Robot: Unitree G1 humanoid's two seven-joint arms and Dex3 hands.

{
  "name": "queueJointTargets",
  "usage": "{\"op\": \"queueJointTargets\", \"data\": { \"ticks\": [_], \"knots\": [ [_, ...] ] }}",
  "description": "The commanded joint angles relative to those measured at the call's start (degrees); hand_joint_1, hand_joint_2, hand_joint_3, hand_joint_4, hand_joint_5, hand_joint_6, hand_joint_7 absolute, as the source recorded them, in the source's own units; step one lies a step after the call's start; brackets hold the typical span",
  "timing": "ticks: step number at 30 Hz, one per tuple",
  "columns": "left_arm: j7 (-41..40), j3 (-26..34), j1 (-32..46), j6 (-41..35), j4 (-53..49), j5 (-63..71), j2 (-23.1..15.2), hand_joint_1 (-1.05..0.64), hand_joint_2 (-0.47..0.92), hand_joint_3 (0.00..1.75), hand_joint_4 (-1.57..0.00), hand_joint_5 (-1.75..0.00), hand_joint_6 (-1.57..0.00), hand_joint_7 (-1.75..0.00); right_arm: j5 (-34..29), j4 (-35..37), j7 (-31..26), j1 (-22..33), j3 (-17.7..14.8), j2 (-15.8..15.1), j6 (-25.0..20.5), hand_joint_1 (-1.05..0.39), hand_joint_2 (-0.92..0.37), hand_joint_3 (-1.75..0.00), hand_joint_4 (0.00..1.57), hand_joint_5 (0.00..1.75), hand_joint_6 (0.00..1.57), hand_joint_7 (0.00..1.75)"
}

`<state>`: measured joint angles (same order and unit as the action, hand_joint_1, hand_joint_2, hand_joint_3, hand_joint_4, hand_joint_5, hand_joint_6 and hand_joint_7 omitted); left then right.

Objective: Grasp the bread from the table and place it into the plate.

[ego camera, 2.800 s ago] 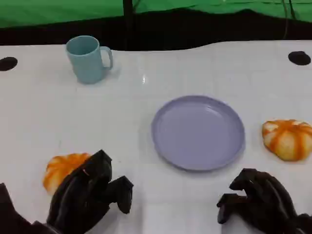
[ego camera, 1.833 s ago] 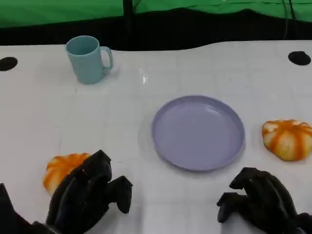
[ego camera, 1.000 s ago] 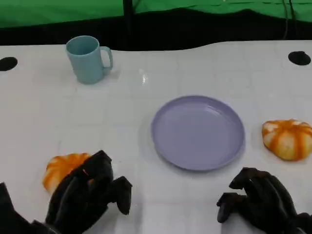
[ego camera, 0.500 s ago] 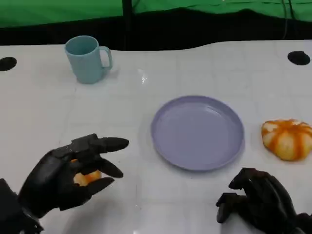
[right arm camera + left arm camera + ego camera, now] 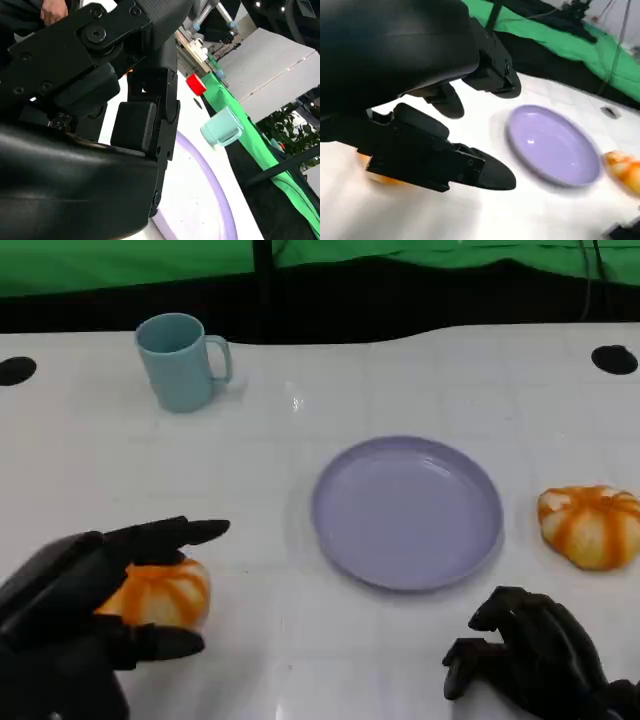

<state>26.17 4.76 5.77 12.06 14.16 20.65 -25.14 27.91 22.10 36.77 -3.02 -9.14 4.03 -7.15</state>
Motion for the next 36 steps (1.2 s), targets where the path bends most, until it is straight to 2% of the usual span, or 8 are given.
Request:
{"op": "queueJointTargets", "data": {
  "ticks": [1, 6, 9, 14, 18, 26, 36],
  "knots": [
    [0.21, -1.53, 0.71, -5.61, 6.34, 9.72, -4.08, -0.74, 0.92, 0.14, -0.38, -0.22, -0.31, 0.0, 0.26, -1.44, -0.71, 0.65, -0.02, -0.21, -0.13, -1.04, -0.71, 0.0, 1.57, 0.72, 1.57, 0.35],
    [1.01, -3.28, 0.83, -9.79, 10.01, 15.71, -5.8, -0.74, 0.92, 0.11, -0.38, -0.16, -0.27, 0.0, 0.52, -1.65, -0.57, 0.68, -0.09, -0.32, -0.59, -1.02, -0.71, 0.0, 1.57, 0.71, 1.57, 0.33],
    [3.74, -6.73, -0.74, -14.79, 12.29, 25.63, -6.89, -0.74, 0.92, 0.08, -0.36, -0.12, -0.24, 0.0, 0.46, -1.97, -0.72, 0.78, -0.03, -0.41, -0.94, -1.02, -0.71, 0.0, 1.57, 0.71, 1.57, 0.33],
    [4.53, -10.91, -2.65, -18.13, 11.44, 34.54, -6.55, -0.71, 0.91, 0.03, -0.37, -0.09, -0.24, 0.0, 0.02, -2.48, -1.11, 1.1, 0.06, -0.39, -0.73, -1.03, -0.72, -0.01, 1.57, 0.72, 1.57, 0.35],
    [4.64, -11.71, -2.95, -19.02, 11.41, 35.99, -6.34, -0.71, 0.92, 0.02, -0.38, -0.07, -0.24, 0.0, 0.04, -2.63, -1.25, 1.18, 0.14, -0.41, -0.75, -1.03, -0.72, -0.01, 1.57, 0.72, 1.57, 0.35],
    [2.79, -20.06, -10.81, -20.97, -3.59, 42.21, -4.06, -0.69, 0.87, 0.0, -0.38, -0.04, -0.24, 0.0, 0.45, -2.77, -1.13, 1.3, 0.06, -0.49, -1.34, -1.03, -0.71, 0.0, 1.57, 0.72, 1.57, 0.35],
    [-2.76, -25.82, -16.6, -20.86, -18.78, 42.73, -2.66, -0.72, 0.9, 0.01, -0.36, -0.01, -0.24, 0.0, 0.13, -3.46, -1.46, 1.68, 0.29, -0.5, -1.3, -1.03, -0.72, -0.01, 1.57, 0.73, 1.57, 0.35]
  ]
}}
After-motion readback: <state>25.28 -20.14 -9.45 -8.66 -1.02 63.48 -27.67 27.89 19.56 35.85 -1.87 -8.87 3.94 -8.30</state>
